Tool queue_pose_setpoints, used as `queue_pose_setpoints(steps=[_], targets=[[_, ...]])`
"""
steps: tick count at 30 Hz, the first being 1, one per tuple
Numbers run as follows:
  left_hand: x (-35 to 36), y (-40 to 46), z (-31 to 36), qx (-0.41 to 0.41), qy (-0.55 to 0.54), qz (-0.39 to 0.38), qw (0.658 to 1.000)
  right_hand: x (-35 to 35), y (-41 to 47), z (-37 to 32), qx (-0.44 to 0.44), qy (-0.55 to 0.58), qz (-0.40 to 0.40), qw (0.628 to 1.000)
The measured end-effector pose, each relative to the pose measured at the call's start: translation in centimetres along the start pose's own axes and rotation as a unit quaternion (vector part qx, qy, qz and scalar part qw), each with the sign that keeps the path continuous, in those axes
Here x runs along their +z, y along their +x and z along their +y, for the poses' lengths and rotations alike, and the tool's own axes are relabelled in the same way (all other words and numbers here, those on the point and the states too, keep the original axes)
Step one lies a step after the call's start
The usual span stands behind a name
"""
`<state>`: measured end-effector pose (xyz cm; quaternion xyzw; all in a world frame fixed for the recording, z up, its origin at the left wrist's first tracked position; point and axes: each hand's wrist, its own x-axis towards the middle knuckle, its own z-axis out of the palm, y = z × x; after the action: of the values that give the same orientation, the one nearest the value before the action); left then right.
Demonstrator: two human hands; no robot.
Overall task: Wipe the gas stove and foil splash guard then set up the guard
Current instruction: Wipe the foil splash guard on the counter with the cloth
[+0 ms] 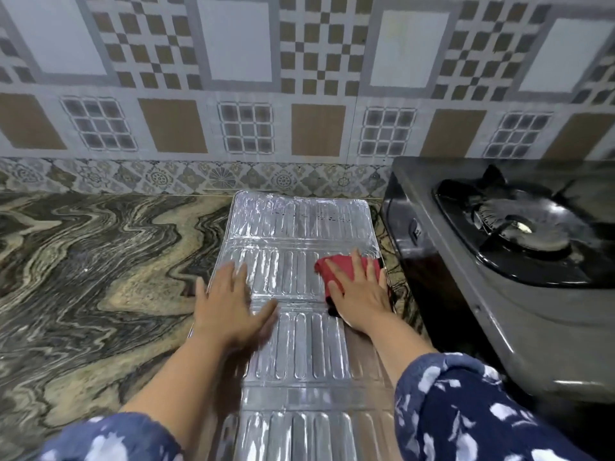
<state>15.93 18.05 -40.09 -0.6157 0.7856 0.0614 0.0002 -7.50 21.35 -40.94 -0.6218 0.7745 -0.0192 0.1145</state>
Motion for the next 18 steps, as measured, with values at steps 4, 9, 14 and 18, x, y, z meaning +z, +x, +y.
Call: queue_pose_setpoints(steps=[4,9,14,18], targets=[[1.8,1.0,1.4,0.009,-0.019,-0.023,1.0,-0.2,0.0,-0.5,0.038,-0.011,0.083,0.996],[2.7,0.8,1.1,0.019,-0.017,0.019,0.999,0.4,1.6,-1.4,0.027,-0.036,0.0,0.999],[3.0,0.8,1.0,0.025,-0.035,0.043,0.998,-0.9,7.8,-0.5,-0.022,-0.026,-0.016,0.999],[2.9,0.7,1.0,0.024,-0.031,0.053,0.998,-2.0,12.5,0.2,0.016,-0.014,-0.025,0.999]])
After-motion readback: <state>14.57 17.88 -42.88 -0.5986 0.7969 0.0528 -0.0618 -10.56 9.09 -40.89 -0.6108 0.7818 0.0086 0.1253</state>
